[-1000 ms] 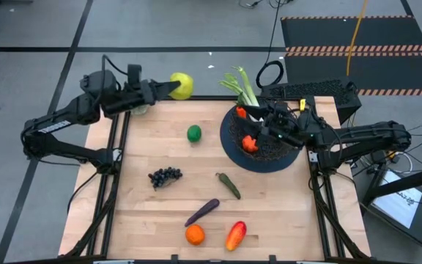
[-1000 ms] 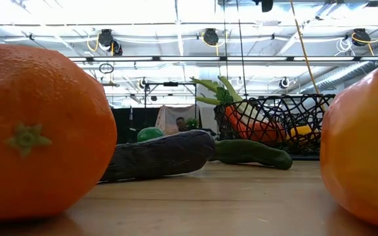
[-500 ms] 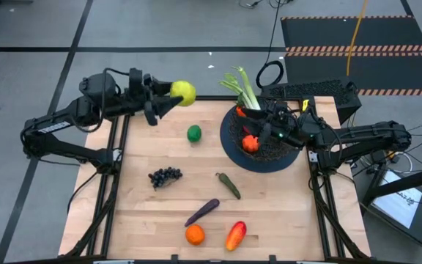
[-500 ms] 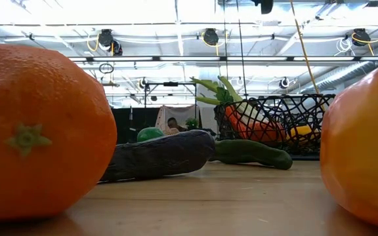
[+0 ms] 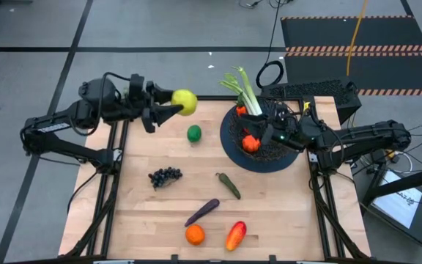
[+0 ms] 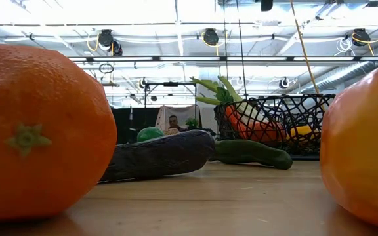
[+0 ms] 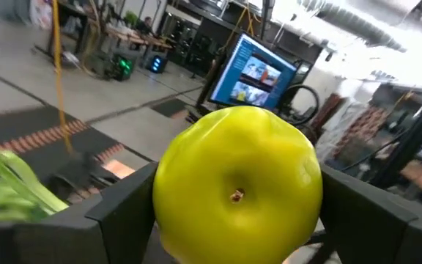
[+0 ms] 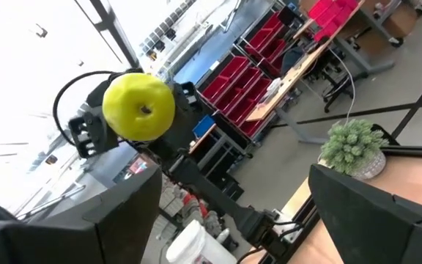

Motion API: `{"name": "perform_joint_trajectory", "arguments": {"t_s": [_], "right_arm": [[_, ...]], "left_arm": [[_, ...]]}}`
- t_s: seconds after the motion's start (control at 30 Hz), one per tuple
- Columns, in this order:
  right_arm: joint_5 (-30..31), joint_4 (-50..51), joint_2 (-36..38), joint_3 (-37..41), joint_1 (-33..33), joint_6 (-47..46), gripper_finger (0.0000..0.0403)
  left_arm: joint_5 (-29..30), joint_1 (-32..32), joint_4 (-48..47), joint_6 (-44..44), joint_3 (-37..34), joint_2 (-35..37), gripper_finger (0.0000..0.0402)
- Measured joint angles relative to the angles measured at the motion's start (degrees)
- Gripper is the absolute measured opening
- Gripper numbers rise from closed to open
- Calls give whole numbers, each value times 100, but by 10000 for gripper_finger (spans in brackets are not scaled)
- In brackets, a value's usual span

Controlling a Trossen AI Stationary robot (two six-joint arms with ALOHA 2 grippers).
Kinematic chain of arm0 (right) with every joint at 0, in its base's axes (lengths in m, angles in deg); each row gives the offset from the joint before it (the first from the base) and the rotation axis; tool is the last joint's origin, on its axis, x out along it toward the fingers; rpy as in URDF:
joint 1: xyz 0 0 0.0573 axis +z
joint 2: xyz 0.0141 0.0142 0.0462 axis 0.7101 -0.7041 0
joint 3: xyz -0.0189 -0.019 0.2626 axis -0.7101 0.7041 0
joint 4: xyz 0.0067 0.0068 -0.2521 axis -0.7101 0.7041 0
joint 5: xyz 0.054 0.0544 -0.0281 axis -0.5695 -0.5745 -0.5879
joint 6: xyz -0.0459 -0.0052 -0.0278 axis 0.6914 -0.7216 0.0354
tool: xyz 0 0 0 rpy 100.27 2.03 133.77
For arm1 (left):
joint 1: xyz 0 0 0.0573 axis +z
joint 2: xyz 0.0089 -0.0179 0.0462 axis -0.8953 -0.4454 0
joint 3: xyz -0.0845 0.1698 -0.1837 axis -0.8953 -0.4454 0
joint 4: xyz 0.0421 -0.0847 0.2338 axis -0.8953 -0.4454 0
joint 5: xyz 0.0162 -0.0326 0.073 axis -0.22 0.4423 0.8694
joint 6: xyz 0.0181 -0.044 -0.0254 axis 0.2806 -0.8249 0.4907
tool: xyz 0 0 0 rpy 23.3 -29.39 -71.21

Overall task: Build produce basket
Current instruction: Put the red apple into the black woven basket

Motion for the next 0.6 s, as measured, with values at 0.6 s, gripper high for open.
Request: {"name": "perform_joint_trajectory", "arguments": {"t_s": [0.6], "right_arm": [[-469,34,-1,4,27,633,336]], "left_arm": [[-13,-779,-17,-2556,0,0,324]]}}
